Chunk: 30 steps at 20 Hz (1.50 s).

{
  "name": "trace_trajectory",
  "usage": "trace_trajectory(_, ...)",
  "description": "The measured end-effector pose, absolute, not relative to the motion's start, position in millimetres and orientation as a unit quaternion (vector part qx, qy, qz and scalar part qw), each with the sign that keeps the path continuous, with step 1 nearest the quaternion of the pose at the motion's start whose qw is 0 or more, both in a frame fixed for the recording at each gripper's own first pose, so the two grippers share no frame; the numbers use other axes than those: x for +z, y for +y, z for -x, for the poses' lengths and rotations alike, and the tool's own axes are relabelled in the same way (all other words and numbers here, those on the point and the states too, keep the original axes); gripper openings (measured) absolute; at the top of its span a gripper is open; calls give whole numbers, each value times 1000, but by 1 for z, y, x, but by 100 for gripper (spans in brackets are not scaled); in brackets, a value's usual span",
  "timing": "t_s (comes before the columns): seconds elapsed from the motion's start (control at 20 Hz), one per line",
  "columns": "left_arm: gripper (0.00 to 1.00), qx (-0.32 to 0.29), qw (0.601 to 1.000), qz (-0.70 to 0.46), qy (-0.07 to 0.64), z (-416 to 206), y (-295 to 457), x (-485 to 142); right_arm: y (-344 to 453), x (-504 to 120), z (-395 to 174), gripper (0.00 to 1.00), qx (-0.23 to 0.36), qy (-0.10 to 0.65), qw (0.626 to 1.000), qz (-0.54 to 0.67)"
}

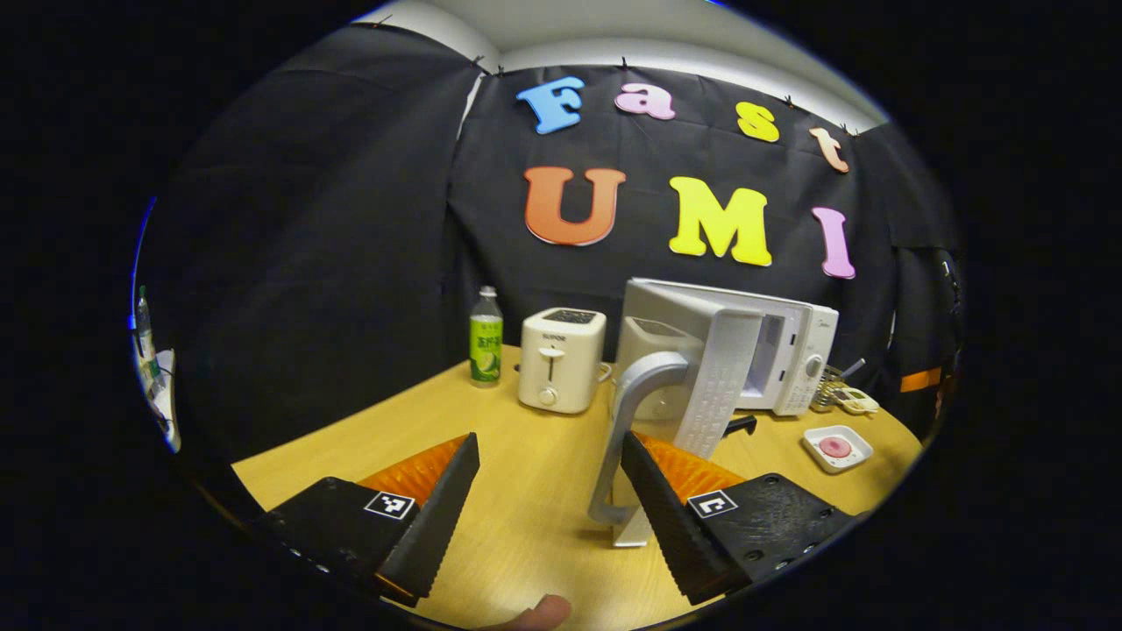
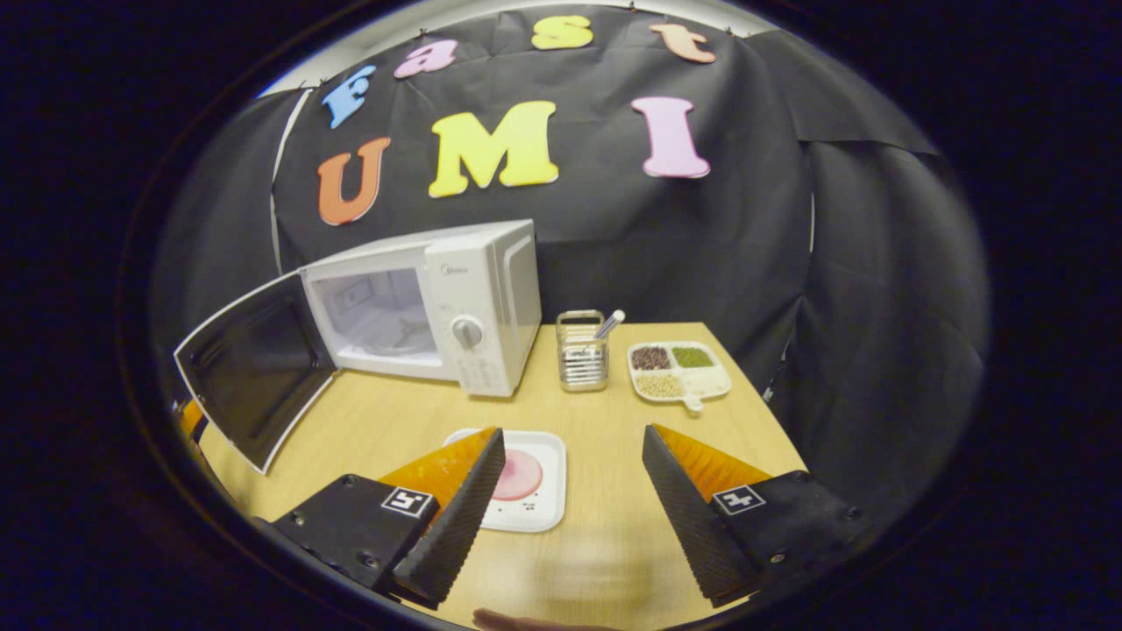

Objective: Open the microwave oven with the left hand, put the food in, and close the microwave oven.

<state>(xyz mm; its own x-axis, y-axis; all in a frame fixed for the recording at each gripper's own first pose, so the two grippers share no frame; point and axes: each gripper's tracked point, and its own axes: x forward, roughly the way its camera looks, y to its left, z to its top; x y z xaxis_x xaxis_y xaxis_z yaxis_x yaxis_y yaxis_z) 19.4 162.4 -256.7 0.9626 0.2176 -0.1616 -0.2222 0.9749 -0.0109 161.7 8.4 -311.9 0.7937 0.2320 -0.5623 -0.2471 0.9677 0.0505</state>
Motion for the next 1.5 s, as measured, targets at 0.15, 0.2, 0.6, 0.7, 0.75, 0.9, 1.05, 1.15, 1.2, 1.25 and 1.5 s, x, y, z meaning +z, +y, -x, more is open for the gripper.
trace_trajectory(0.15, 95, 118, 991, 24, 60, 3, 176, -226, 17, -343, -167, 100, 151, 358, 921, 31)
trace_trajectory(0.2, 83, 109, 992, 25, 50, 6, 175, -216, 19, -350, -170, 100, 153, 370, 916, 37)
trace_trajectory(0.6, 95, 112, 994, 5, 9, 16, 169, -177, 22, -410, -182, 69, 166, 523, 834, 56)
trace_trajectory(0.7, 95, 115, 993, -1, 2, 15, 166, -168, 23, -422, -177, 62, 161, 574, 802, 37)
trace_trajectory(0.75, 94, 116, 993, -5, -4, 14, 164, -164, 27, -429, -175, 55, 162, 595, 787, 21)
trace_trajectory(0.9, 94, 115, 993, -14, -11, 16, 157, -154, 24, -439, -178, 24, 176, 628, 758, 9)
trace_trajectory(1.05, 94, 112, 993, -19, -23, 18, 150, -144, 23, -439, -186, 4, 193, 646, 738, -26)
trace_trajectory(1.15, 94, 109, 993, -26, -22, 19, 148, -144, 24, -440, -181, 4, 190, 657, 727, -63)
trace_trajectory(1.2, 94, 107, 994, -29, -21, 21, 145, -145, 23, -439, -179, 4, 188, 657, 725, -82)
trace_trajectory(1.25, 94, 103, 994, -31, -23, 21, 144, -143, 22, -438, -176, 4, 188, 658, 724, -92)
trace_trajectory(1.5, 94, 90, 995, -29, -22, 21, 139, -146, 30, -412, -158, 4, 189, 644, 727, -147)
